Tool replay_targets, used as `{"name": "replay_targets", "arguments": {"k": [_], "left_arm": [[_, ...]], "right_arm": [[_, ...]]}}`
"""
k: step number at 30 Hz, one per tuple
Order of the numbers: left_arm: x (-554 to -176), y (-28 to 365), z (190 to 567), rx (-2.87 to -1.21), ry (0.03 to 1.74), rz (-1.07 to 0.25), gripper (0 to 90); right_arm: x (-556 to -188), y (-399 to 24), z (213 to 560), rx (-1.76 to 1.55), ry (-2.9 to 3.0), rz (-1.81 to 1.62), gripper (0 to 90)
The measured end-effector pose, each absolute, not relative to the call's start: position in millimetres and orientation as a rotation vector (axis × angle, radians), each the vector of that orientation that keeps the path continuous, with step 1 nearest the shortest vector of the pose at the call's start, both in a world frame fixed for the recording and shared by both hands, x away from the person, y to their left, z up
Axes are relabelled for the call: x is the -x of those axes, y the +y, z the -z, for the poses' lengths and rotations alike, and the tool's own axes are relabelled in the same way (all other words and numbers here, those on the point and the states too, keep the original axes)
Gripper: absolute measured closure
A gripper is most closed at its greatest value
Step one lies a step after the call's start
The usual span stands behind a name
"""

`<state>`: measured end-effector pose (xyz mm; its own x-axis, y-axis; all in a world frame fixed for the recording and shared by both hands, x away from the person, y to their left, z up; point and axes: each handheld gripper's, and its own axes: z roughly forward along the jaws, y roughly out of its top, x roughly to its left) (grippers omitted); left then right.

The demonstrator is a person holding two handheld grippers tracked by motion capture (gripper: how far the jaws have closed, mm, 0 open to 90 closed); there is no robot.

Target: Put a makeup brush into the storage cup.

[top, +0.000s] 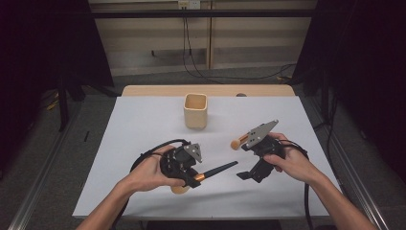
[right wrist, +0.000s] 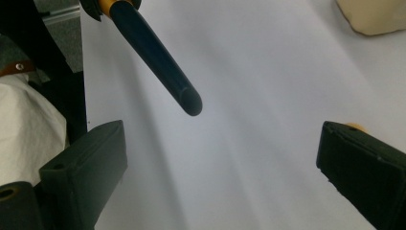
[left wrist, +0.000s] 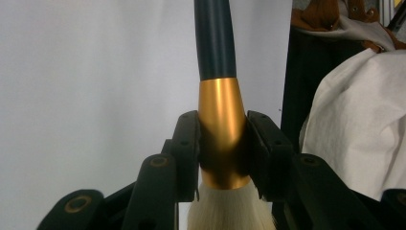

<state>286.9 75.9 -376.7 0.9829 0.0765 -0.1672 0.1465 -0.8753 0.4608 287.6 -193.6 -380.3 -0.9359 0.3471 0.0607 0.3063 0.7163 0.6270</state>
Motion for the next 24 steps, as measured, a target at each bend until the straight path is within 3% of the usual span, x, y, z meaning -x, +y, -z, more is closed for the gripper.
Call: {"name": "replay_targets", "arguments": {"k": [24], "left_arm": [[-281,67,382,-2.677,0.106,0.230,66.5]], "right_arm": [[-291,-158,382,-0.285,3.020,-0.830,4.9]]}}
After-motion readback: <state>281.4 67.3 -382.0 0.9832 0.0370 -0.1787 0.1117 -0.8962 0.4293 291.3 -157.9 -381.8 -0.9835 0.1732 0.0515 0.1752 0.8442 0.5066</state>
